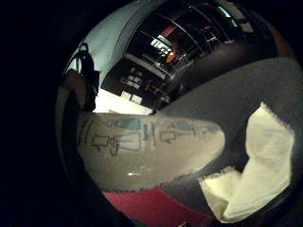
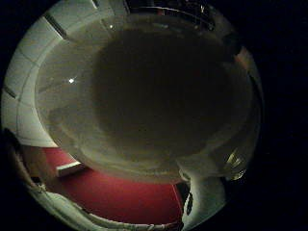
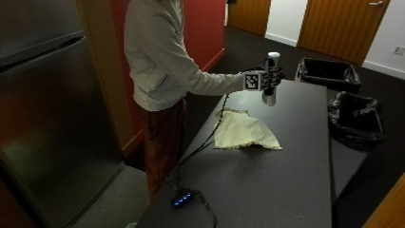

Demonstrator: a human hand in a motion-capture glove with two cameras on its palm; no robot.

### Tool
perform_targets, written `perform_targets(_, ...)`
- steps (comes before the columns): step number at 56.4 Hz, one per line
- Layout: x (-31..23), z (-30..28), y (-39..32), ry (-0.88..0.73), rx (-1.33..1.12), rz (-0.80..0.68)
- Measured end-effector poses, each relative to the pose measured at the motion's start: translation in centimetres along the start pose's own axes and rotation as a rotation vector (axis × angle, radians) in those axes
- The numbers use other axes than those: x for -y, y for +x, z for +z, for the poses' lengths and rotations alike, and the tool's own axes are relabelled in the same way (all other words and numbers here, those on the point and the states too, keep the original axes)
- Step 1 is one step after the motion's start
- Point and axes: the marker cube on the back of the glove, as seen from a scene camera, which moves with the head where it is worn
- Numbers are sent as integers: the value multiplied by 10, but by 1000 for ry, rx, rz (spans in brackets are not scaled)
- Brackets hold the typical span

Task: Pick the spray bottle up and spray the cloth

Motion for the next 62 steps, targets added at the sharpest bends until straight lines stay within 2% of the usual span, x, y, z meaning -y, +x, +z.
perform_targets(2, 8, 13, 4, 80, 26, 8)
perform_targets(5, 3, 28, 16, 69, 36, 23)
perform_targets(10, -31, 44, 43, -132, -37, 41)
perform_targets(15, -16, 66, 54, 18, -1, 49)
perform_targets(19, -28, 80, 68, -34, -4, 63)
perform_targets(23, -48, 85, 87, -156, -63, 91)
perform_targets(26, -50, 87, 93, -165, -70, 102)
perform_targets(31, -104, 76, 129, -547, -309, 92)
perform_targets(34, -118, 67, 132, -665, -326, 103)
perform_targets(40, -94, 84, 123, -492, -235, 121)
perform_targets(47, -67, 80, 113, -397, -160, 113)
perform_targets(51, -67, 63, 108, -412, -141, 89)
perform_targets(54, -67, 50, 115, -396, -215, 50)
perform_targets(62, -83, 7, 100, -485, -203, 9)
